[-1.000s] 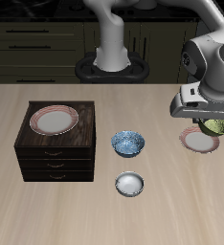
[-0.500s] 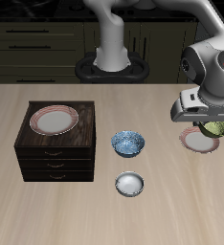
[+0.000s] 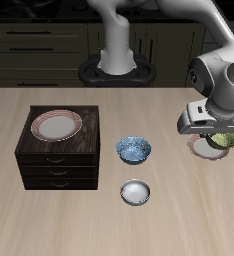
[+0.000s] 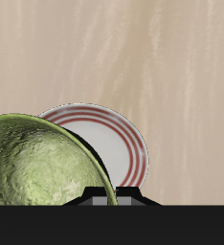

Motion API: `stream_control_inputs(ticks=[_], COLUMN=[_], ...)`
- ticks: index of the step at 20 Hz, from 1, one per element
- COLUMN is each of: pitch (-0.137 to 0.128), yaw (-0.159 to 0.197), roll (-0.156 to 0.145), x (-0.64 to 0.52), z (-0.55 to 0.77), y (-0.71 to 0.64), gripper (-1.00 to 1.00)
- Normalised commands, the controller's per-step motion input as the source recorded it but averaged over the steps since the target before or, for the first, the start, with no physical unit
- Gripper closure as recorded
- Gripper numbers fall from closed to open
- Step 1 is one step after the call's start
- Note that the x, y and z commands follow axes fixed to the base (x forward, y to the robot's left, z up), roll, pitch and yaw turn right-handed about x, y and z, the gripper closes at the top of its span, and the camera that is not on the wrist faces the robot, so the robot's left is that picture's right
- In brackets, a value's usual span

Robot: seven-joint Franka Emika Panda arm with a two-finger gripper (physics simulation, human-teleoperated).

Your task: Place the green bowl onto the plate that is on the left side of the table

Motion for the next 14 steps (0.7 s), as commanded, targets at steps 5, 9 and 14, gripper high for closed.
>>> stream_control_inputs(ticks=[5,9,14], pitch=[0.041,0.002,-0.004], yaw=[-0.002,0.005,0.011], roll=[-0.006,0.002,0.000], x=[-0.04,-0.08,-0.05], z=[-0.12,0.00,0.00], y=[-0.04,-0.02,-0.03], gripper=[-1.00,-1.00,-1.00])
